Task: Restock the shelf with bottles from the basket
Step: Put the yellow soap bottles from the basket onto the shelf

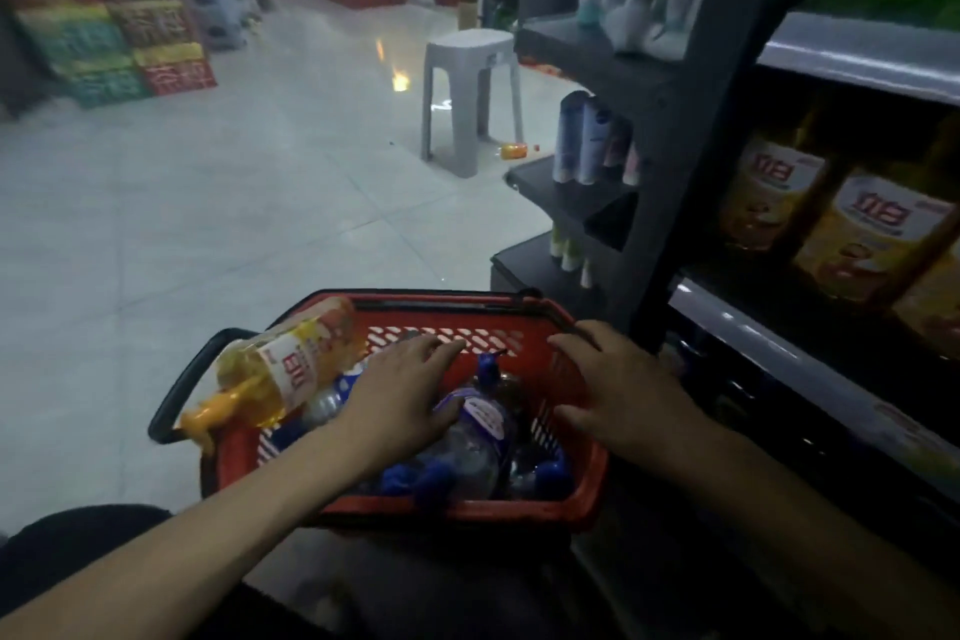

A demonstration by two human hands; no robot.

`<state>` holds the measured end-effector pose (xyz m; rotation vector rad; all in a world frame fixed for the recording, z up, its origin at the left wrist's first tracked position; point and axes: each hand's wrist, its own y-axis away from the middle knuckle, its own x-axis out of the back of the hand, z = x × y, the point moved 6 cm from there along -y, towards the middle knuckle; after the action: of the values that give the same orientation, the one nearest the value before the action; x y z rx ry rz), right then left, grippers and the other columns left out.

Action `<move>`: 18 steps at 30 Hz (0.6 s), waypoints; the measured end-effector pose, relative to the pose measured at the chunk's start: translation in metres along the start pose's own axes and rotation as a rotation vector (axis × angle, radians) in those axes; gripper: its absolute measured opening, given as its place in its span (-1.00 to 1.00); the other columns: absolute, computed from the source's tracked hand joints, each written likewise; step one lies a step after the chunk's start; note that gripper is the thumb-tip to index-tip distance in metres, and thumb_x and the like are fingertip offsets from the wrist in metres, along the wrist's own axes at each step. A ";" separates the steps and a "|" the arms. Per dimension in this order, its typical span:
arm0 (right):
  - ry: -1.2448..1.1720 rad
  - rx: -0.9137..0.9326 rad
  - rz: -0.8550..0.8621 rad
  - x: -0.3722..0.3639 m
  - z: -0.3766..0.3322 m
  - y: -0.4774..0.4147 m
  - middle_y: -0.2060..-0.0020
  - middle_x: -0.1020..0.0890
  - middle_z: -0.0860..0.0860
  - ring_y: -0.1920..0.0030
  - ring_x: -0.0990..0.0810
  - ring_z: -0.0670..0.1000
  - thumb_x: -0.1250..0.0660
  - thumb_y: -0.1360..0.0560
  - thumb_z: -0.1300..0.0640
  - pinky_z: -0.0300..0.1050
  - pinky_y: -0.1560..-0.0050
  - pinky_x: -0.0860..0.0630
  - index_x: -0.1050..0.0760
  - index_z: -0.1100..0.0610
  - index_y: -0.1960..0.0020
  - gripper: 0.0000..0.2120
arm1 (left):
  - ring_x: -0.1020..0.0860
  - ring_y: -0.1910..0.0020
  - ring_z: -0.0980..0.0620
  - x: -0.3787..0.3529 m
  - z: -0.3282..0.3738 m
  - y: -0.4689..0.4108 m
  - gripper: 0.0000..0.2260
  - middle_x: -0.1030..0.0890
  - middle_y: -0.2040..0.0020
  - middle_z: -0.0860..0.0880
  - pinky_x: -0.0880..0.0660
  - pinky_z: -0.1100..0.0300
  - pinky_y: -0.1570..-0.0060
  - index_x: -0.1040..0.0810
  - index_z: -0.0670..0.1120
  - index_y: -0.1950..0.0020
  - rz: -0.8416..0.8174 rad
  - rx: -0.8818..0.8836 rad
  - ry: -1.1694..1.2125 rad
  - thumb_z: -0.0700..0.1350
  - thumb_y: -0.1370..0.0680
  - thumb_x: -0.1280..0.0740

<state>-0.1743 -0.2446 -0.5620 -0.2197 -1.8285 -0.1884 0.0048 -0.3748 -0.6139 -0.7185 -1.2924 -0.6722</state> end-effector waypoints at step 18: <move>0.157 0.164 -0.099 -0.058 -0.066 -0.052 -0.54 -0.27 0.08 -0.54 -0.25 0.13 -0.45 -0.48 -0.10 0.05 -0.52 -0.27 -0.22 -0.06 -0.56 -0.26 | -0.48 -0.38 -0.32 -0.001 -0.167 -0.009 0.15 -0.43 -0.45 -0.29 -0.42 -0.27 -0.31 0.06 -0.12 -0.67 -0.268 0.720 -0.314 0.34 -0.37 -0.53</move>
<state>-0.1104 -0.3141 -0.6017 0.0012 -1.6893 -0.1207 0.0983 -0.5122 -0.6352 -0.0553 -1.7983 -0.2614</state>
